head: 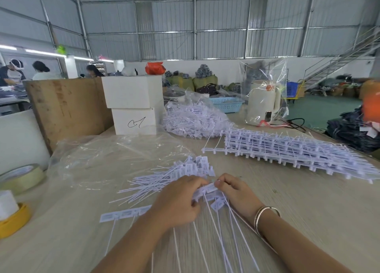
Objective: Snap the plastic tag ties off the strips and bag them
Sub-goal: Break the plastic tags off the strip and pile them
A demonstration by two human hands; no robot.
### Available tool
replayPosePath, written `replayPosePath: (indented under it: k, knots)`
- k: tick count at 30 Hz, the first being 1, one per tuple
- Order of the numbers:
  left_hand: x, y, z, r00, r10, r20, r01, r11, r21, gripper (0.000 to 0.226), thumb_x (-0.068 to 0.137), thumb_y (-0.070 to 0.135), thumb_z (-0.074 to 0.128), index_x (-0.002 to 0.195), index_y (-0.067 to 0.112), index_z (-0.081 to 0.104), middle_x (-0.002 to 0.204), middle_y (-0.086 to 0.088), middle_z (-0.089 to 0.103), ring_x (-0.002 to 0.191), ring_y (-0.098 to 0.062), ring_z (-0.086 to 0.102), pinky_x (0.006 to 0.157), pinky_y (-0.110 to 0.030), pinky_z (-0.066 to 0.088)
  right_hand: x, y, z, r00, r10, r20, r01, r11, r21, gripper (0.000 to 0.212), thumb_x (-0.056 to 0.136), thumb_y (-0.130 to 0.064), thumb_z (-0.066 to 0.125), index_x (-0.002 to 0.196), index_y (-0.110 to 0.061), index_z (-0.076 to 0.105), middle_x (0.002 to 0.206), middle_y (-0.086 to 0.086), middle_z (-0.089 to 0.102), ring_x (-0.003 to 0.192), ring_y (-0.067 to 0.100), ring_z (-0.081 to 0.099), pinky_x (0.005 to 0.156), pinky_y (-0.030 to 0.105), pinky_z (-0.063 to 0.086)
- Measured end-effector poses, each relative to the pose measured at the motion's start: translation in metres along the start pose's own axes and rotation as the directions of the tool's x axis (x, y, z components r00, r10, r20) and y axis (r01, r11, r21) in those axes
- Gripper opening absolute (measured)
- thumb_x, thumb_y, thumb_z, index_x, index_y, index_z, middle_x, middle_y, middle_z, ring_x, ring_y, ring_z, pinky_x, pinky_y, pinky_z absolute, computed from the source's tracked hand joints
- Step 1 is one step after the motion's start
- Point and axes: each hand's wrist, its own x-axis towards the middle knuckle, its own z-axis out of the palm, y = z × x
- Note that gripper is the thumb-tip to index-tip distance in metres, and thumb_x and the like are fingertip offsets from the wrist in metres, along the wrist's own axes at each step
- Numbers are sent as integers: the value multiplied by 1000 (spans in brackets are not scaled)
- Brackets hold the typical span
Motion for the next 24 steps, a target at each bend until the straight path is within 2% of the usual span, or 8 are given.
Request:
replayPosePath:
  k: [4,8,11,13,15,17,22,24]
  knots:
    - [-4,2,4,996,29,-79,-20,994,106,36,89,31,52,125,34,49,120,14,56,107,-8,50,83,-26,41,-3,-2,1,999,-19,30,20,998,-62,26,91,-26,56,66,-23,53,63,-11,49,64,3,45,66,17,35]
    - [-4,5,5,984,43,-173,-16,988,155,21,90,34,52,111,29,54,104,12,60,95,-9,53,73,-25,38,-7,-10,1,997,-11,72,16,998,-62,26,90,-30,58,65,-26,55,64,-16,50,65,-5,47,84,34,32]
    - [-4,11,7,978,50,-201,-15,985,173,18,89,32,54,105,26,57,96,7,62,89,-13,55,65,-23,28,-11,-16,1,990,-37,139,57,987,-147,19,84,-37,63,66,-32,62,75,-11,53,79,1,53,96,43,34]
    - [-5,12,8,975,2,-221,35,986,163,19,89,36,52,105,27,56,97,6,62,90,-14,56,65,-23,29,-12,-18,0,988,-55,144,73,990,-118,13,82,-31,67,74,-21,67,79,-2,58,82,9,57,98,46,37]
    - [-4,10,10,976,-43,-214,75,987,142,23,90,43,50,108,31,56,101,8,63,93,-13,57,68,-24,34,-13,-20,-2,986,-74,147,83,995,-57,14,82,-23,69,82,-9,69,88,10,61,86,18,59,95,44,40]
    - [-4,7,12,981,-62,-186,88,987,133,26,91,47,48,111,33,56,106,10,64,97,-13,58,73,-25,41,-13,-20,-4,983,-98,158,102,995,-15,6,83,-15,68,80,-10,69,89,15,61,83,18,58,89,41,43]
    - [-2,1,13,988,-29,-151,44,994,100,25,92,45,48,111,32,57,104,8,66,94,-13,60,75,-28,45,-11,-14,-3,983,-103,149,94,993,64,14,83,-9,68,76,-21,68,79,-5,64,78,5,60,78,26,46]
    - [-2,1,11,992,-11,-129,21,997,78,22,92,43,49,109,31,57,101,8,66,92,-12,59,74,-28,46,-12,-14,-3,981,-110,162,101,993,62,18,84,-10,66,75,-25,68,76,-6,65,76,4,60,78,27,46]
